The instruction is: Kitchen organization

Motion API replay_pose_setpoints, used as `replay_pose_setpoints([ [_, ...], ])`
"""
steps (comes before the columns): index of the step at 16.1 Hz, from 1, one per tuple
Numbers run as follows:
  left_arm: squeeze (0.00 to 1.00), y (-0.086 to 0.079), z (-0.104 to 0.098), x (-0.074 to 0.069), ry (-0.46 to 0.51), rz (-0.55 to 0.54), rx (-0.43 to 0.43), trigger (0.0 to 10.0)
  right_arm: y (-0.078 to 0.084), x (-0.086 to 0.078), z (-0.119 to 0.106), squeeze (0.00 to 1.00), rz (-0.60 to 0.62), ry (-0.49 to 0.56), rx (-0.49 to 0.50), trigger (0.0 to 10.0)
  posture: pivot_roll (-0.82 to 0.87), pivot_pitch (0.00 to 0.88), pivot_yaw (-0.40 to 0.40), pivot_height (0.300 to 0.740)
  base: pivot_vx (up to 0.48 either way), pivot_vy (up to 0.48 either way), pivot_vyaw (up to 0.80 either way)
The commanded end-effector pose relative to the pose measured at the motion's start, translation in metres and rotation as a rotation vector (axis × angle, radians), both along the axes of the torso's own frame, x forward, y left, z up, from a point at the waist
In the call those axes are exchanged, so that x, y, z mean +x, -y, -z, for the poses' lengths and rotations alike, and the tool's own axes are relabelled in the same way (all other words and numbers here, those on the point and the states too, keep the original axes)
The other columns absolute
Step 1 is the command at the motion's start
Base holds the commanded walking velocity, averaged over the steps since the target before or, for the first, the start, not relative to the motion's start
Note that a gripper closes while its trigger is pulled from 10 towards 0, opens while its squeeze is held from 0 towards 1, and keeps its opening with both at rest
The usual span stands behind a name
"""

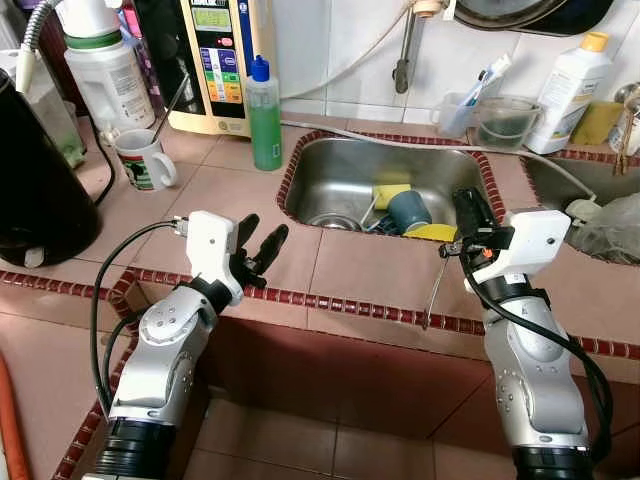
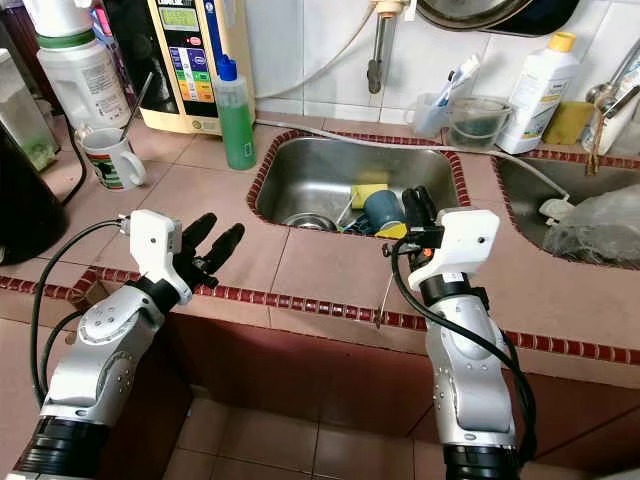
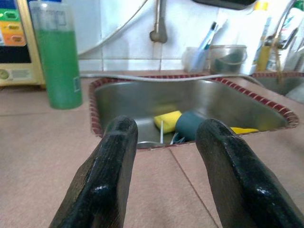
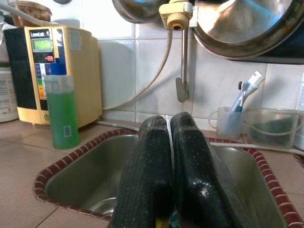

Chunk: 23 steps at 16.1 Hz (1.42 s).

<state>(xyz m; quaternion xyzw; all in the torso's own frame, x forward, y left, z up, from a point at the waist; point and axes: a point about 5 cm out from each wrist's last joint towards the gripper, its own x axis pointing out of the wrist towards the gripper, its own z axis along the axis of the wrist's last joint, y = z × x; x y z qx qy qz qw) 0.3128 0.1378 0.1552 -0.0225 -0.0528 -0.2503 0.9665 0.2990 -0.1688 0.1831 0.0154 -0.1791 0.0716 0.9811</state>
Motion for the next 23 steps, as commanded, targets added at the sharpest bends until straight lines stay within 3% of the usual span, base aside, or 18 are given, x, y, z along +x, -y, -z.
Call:
replay_pose_setpoints([
  [1,0.00,0.0041,-0.0086,-0.0009,0.041,0.035,0.007,10.0,0.0016,-0.0001,-0.0037,0.00,0.005,0.018,-0.001,10.0,-0.04,0.062,0.008,0.740,0.000,-0.341,0.00],
  [5,0.00,0.0069,-0.0064,-0.0011,0.037,0.042,0.022,10.0,0.0012,-0.0009,-0.0036,0.00,0.007,0.018,-0.001,10.0,-0.04,0.067,0.011,0.740,0.000,-0.480,0.00],
  [12,0.00,0.0073,-0.0041,-0.0009,0.017,0.053,0.024,10.0,-0.0002,-0.0012,-0.0030,0.00,0.005,0.017,-0.001,10.0,-0.04,0.068,0.011,0.740,0.000,0.000,0.00],
  [23,0.00,0.0092,-0.0072,-0.0024,0.033,0.089,0.018,10.0,0.0011,0.0003,-0.0013,0.00,0.013,-0.003,0.011,10.0,-0.04,0.072,0.013,0.740,0.451,0.000,-0.07],
])
